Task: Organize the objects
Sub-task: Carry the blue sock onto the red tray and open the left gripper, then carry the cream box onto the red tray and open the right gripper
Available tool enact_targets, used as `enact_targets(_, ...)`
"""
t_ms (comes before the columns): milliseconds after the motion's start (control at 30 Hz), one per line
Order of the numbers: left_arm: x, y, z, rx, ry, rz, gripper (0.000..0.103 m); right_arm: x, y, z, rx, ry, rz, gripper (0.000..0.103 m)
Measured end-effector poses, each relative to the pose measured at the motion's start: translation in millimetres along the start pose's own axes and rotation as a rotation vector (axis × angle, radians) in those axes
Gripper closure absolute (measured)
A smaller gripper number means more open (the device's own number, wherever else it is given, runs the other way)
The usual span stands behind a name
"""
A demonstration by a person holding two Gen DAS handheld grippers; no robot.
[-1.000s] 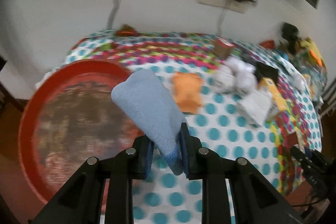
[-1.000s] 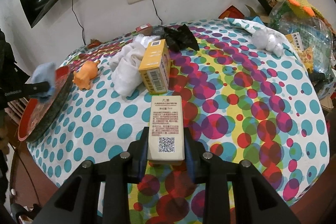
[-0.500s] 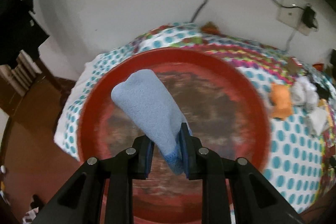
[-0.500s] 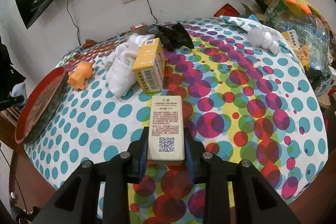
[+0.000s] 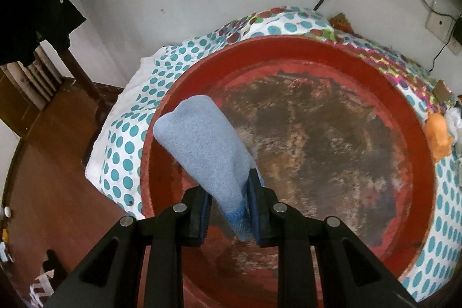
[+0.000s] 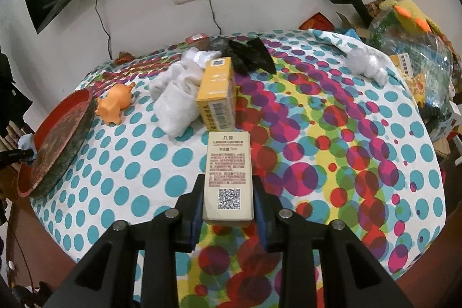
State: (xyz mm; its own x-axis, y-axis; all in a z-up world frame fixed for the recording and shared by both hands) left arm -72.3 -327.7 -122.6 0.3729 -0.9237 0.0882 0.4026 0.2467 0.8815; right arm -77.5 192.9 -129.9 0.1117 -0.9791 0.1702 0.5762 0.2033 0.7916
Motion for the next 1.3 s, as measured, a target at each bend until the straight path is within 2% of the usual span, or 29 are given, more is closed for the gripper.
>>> enact_targets(600,15.0,-16.1,-10.7,0.023,-0.047,0.022,0.076,80.1,-8.5,14.0,0.013,0.142,0.045,0.073)
enact_targets(833,14.1,-15.5,-10.7,0.012,-0.037,-0.023,0.056,122.0,-15.0,17.2,0.023,0.221,0.066,0.073)
enact_targets(967,10.7,-8.7,-10.4,-0.017,-0.053,-0.015,0.043,143.9,-17.2,21.6,0.026,0.259,0.083,0.073)
enact_targets(1167,17.5,14.9,-11.6,-0.069,-0.005,-0.069,0.04,190.9,-23.8,32.5,0.02,0.343,0.118,0.073)
enact_targets(1233,20.2,23.3,-13.5,-0.083,-0.001,-0.063,0.038,211.5,-26.0,36.9,0.017,0.374,0.136,0.073)
enact_targets(1300,22.1,31.0,-17.4,-0.088,-0.004,-0.058,0.029,229.8,-27.0,40.6,0.022,0.387,0.174,0.073)
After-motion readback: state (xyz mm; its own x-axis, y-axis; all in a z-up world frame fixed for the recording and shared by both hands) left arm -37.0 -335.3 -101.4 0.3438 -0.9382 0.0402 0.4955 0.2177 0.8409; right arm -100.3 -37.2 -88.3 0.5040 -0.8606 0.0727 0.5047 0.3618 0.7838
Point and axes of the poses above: each gripper's, at about its wrist camera, not at the fingertips, and y roughly against the way its jaws point, x to its left, z to its top, the point moved 6 cm from there along -y, roughly the way its jaws point, and after that the axes turned 3 degrees about x, right-handed, at the moved point
